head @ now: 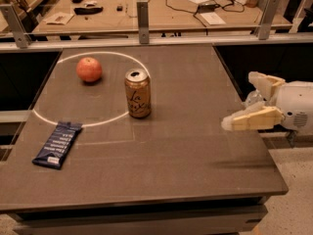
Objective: Knock orange can over
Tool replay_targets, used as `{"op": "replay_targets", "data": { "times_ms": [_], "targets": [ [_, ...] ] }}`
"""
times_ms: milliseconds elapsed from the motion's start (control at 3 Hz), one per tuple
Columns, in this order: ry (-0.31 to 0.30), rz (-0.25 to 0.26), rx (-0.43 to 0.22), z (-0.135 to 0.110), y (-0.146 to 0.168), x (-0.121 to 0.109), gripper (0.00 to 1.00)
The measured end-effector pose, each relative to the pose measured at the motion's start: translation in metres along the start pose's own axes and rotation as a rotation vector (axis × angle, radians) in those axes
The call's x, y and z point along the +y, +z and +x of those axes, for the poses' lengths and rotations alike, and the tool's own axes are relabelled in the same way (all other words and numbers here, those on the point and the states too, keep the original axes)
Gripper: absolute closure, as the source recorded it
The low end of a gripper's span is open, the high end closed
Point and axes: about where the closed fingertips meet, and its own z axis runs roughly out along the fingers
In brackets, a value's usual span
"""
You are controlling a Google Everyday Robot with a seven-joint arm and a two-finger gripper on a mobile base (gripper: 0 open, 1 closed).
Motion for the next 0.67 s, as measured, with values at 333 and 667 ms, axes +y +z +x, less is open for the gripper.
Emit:
{"op": "replay_targets", "data": {
  "times_ms": [333, 667],
  "targets": [
    [-0.034, -0.043, -0.042, 0.0001, 0.0115, -0.0007, 0.0],
    [-0.039, -0.048, -0.045, 0.0008, 0.0128, -0.0009, 0.0]
  ]
}}
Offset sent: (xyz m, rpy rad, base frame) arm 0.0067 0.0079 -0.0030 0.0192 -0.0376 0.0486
